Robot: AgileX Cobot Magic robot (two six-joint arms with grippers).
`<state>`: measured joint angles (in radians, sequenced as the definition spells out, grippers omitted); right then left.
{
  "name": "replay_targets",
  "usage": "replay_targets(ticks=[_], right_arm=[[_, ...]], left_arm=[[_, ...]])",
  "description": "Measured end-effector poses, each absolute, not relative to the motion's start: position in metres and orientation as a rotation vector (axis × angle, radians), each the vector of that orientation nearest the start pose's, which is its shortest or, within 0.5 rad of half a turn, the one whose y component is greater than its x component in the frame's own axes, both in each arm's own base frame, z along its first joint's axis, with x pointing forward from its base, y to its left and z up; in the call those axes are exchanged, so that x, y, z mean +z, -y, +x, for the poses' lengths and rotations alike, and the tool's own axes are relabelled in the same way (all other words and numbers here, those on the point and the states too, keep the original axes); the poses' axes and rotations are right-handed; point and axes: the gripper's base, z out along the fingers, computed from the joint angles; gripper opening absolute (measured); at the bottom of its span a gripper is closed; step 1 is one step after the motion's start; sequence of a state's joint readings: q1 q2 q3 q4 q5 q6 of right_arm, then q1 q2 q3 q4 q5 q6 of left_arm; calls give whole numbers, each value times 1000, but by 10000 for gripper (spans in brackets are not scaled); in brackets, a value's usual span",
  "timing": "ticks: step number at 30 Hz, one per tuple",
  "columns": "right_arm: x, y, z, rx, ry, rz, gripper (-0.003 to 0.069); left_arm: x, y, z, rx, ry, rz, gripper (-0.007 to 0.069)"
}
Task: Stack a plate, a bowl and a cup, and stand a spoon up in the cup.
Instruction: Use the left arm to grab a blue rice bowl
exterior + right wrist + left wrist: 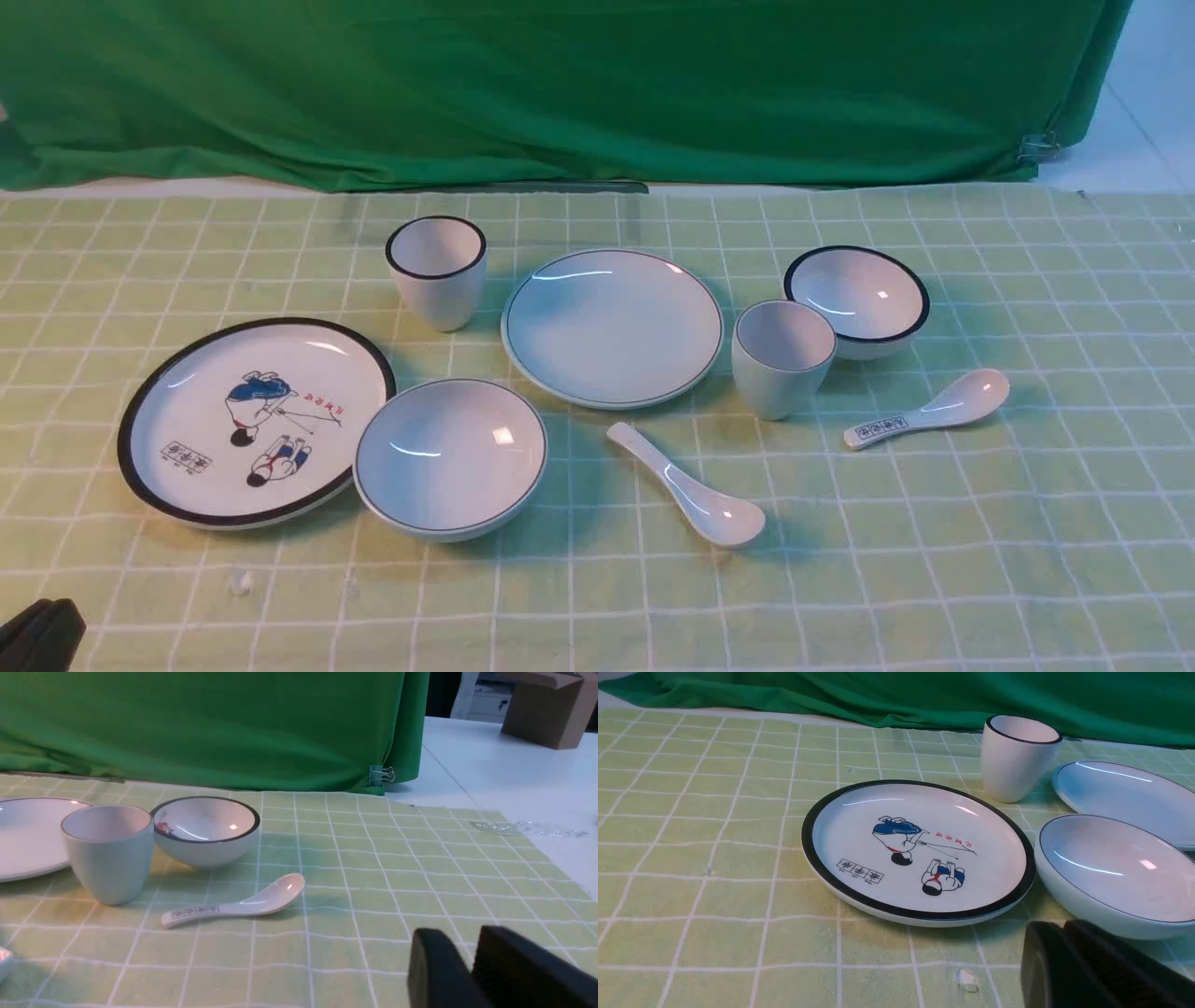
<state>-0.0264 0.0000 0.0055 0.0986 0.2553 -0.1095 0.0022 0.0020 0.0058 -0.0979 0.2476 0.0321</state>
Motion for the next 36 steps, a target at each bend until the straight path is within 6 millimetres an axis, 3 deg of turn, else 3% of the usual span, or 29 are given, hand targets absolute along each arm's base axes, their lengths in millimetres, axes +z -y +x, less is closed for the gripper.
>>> replay_targets(ticks=[36], right_arm=[[188, -1, 55, -8, -1743, -8, 235]], left_arm=[[189, 2, 56, -44, -1731, -24, 17]])
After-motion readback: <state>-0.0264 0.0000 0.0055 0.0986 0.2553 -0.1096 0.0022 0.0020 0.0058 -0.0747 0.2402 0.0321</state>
